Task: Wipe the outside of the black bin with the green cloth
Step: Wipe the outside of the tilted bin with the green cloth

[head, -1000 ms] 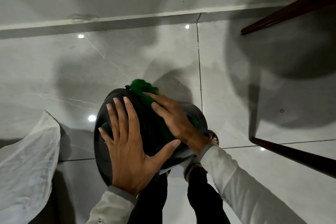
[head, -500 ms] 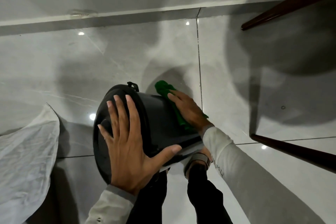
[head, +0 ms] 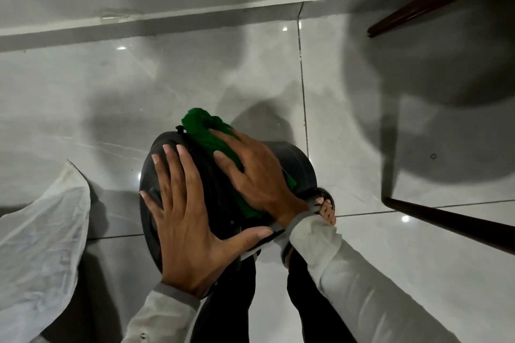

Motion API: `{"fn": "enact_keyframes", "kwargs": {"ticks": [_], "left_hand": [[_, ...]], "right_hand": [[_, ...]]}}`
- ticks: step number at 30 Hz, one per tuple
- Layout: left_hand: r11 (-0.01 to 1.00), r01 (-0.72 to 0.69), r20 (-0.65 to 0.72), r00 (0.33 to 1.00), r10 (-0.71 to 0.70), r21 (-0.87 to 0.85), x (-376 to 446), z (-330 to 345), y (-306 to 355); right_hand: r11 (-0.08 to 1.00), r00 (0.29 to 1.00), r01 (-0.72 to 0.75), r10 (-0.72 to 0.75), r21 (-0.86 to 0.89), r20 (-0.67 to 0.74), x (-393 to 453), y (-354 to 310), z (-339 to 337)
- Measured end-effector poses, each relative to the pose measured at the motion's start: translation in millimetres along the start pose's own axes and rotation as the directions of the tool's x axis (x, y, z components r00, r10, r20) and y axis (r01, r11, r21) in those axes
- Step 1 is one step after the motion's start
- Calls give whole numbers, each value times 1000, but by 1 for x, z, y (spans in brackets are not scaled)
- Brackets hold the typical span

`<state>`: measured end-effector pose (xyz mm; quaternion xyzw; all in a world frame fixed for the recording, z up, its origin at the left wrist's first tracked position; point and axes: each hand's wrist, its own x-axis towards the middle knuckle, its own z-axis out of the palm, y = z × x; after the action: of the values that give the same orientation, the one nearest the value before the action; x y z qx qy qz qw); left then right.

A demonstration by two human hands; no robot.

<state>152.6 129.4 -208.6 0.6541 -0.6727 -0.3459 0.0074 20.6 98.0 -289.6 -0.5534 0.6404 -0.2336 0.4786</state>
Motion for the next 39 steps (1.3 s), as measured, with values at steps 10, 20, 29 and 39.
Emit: {"fn": "enact_keyframes", "kwargs": {"ticks": [10,20,29,39], "left_hand": [[1000,15,7,1000,-15,9,-4,2,1],[1000,0,0,1000,0,15,-6,4,0],[999,47,-15,999,-47,16,-1,4,6],[998,54,-23,998,-55,-12,7,4,16]], "right_hand": [[713,693,-693,699,-106,177,44,88,-26],[833,799,-551,513,42,312,42,62,-24],[991,999,46,-43,127,-31,-32,4,13],[774,780,-594,621,220,-76,-13,124,-18]]}}
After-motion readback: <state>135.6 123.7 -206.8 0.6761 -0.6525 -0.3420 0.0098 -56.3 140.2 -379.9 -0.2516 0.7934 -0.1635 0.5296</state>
